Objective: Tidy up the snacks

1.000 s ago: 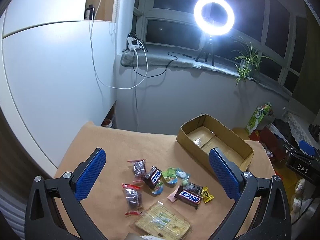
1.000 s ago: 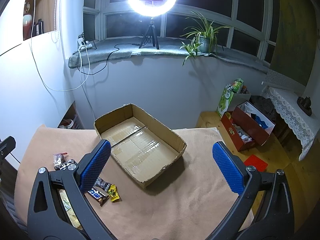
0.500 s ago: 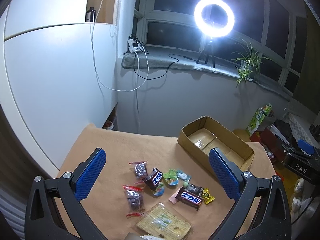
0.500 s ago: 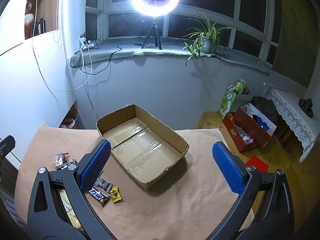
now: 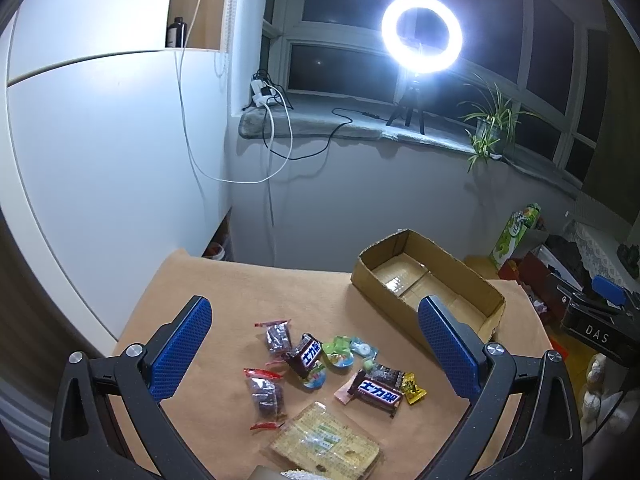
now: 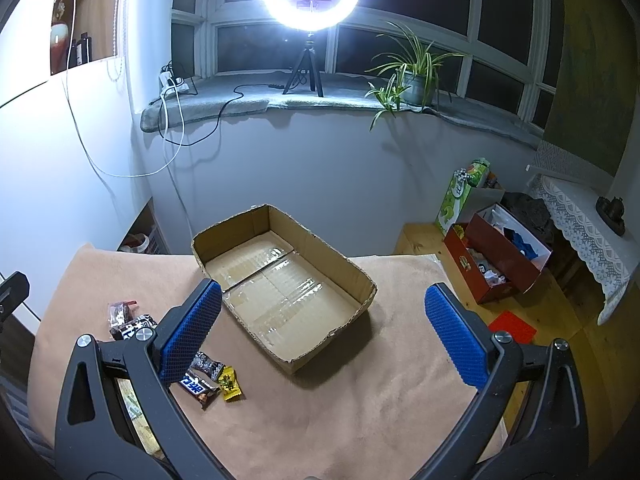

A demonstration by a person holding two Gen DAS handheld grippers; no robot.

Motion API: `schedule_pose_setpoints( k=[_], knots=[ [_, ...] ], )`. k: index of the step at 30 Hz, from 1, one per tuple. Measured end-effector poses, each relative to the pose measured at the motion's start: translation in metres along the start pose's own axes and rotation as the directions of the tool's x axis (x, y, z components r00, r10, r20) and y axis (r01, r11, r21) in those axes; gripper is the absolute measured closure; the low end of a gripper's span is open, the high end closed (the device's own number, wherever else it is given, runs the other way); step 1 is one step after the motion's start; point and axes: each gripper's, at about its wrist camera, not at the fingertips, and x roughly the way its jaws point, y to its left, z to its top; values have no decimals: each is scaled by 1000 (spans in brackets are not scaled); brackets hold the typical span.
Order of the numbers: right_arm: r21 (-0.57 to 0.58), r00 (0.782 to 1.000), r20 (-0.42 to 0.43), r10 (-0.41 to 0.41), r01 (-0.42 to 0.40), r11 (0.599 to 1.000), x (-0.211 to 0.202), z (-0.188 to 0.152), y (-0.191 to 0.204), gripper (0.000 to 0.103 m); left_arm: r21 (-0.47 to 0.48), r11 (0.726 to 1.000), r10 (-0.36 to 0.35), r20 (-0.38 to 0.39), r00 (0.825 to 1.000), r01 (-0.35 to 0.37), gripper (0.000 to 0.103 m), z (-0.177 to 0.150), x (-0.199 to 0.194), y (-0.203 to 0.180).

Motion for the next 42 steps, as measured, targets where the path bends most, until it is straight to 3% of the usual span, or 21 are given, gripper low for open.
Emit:
schedule_pose_setpoints(
  k=[35,42],
  knots=[
    [-2,1000,0,-2,2,1000,-2,-2,2,0,10,1000,-4,22,1000,4,1,-2,-10,-4],
    [-16,999,-31,33,-34,999,-2,-10,4,0,2,1000,-1,17,1000,1,1,-5,-13,0]
  ],
)
